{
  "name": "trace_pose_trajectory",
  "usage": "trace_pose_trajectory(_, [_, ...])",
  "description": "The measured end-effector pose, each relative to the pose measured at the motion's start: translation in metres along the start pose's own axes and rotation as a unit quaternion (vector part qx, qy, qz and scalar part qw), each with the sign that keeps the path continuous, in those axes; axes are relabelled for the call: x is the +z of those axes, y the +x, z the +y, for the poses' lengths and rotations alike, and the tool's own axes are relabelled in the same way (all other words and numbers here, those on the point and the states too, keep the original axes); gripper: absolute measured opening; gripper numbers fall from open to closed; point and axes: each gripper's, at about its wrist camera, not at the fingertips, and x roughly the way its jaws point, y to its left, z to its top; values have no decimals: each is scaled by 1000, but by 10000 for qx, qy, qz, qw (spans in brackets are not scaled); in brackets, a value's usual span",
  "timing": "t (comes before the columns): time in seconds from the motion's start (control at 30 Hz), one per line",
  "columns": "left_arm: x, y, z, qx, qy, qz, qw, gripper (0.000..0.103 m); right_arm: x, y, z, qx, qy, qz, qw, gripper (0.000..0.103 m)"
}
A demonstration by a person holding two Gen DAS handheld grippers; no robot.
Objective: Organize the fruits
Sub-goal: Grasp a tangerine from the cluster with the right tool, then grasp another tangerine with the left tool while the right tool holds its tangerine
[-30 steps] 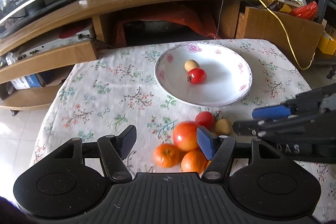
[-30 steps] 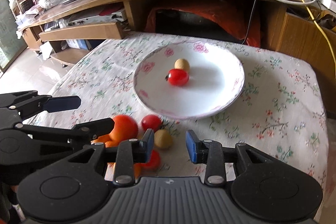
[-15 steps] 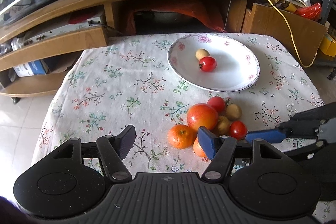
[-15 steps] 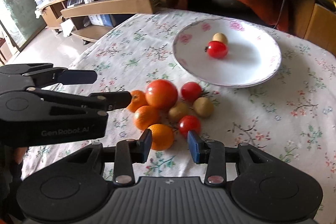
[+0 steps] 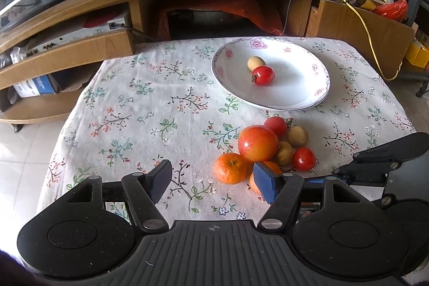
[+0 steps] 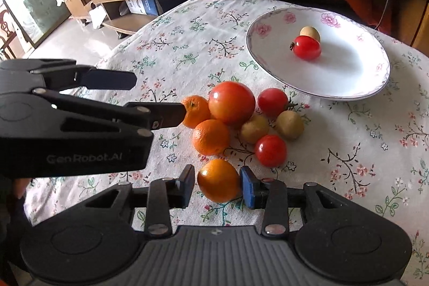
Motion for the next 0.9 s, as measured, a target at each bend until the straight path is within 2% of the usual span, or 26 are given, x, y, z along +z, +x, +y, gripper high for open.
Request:
trace_pose_trajectory(0.23, [0,-1,-4,39,107,-35,9999,74,-5,-4,0,18,-46,48,10000,34])
trace_pose_trajectory(0.9, [-2,-3,-28,178,676,-137,9975,75,-20,-34,-15,-280,198,18,9994,34])
